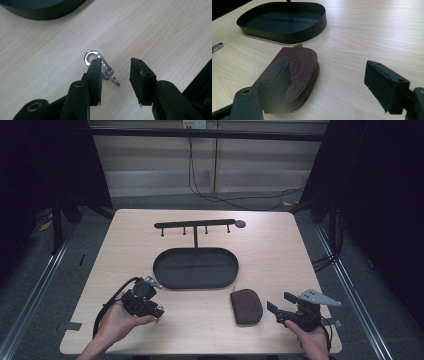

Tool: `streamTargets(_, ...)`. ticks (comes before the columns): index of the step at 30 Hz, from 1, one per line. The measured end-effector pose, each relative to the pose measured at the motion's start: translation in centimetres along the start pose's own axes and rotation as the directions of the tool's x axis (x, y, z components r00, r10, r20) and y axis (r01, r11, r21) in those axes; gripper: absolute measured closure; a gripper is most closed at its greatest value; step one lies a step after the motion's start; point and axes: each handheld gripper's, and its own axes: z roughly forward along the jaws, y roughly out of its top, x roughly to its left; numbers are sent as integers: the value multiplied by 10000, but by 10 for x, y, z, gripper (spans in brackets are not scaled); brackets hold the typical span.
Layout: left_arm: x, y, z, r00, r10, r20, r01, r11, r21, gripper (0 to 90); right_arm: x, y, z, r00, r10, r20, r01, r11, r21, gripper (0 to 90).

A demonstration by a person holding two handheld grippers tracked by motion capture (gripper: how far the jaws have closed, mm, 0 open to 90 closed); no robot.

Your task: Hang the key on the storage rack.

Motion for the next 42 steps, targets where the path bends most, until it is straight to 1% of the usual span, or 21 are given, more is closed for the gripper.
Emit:
streamTargets(3,2,1,6,9999,-154,-12,154,9997,206,617,0,0,0,10000,-21,-19,22,10000,18,210)
streamTargets(9,3,4,13,9997,-215,103,209,9984,529,625,0,0,1,10000,1,-54,-1,9999,115,204)
streamTargets(10,4,4,14,9998,-135,153,125,9978,650,638,0,0,1,10000,-5,-68,5,9999,132,203)
streamTargets(13,5,4,17,9994,-215,283,195,9975,684,686,0,0,1,10000,-21,-84,22,9999,154,204)
streamTargets(15,7,3,19,9992,-135,368,104,9964,839,712,0,0,2,9999,-4,-102,5,9999,149,204)
streamTargets(17,8,2,21,9986,-261,451,222,9961,849,735,0,0,2,9999,19,-114,-18,9999,151,203)
streamTargets(19,9,1,23,9980,-281,560,226,9951,963,747,0,0,2,9999,13,-109,-11,9999,151,203)
streamTargets(25,10,0,25,9973,-130,722,47,9935,1133,822,0,0,2,9999,29,-116,-27,9998,173,203)
streamTargets(27,10,0,26,9967,-9,816,-90,9926,1215,844,0,0,2,9999,38,-121,-35,9998,175,203)
streamTargets(28,10,0,26,9962,73,864,-185,9914,1295,855,0,0,2,9999,34,-119,-32,9998,174,203)
streamTargets(32,9,1,26,9971,54,760,-158,9904,1372,888,0,0,2,10000,8,-87,-7,9998,200,203)
streamTargets(34,10,1,24,9959,112,896,-239,9897,1409,890,0,0,2,10000,1,-77,1,9998,207,203)
streamTargets(36,11,1,22,9951,144,977,-271,9911,1306,890,0,0,2,10000,13,-72,-11,9998,215,203)
streamTargets(38,12,2,18,9951,282,948,-410,9898,1362,890,0,0,2,10000,14,-74,-12,9998,217,203)
streamTargets(40,12,4,13,9950,316,948,-439,9905,1301,891,0,0,3,10000,22,-67,-21,9998,222,203)
streamTargets(41,12,4,11,9956,329,878,-438,9911,1260,891,0,0,3,10000,23,-69,-21,9997,225,203)
streamTargets(42,12,5,9,9960,371,816,-476,9902,1316,891,0,0,3,10000,24,-65,-22,9997,233,203)
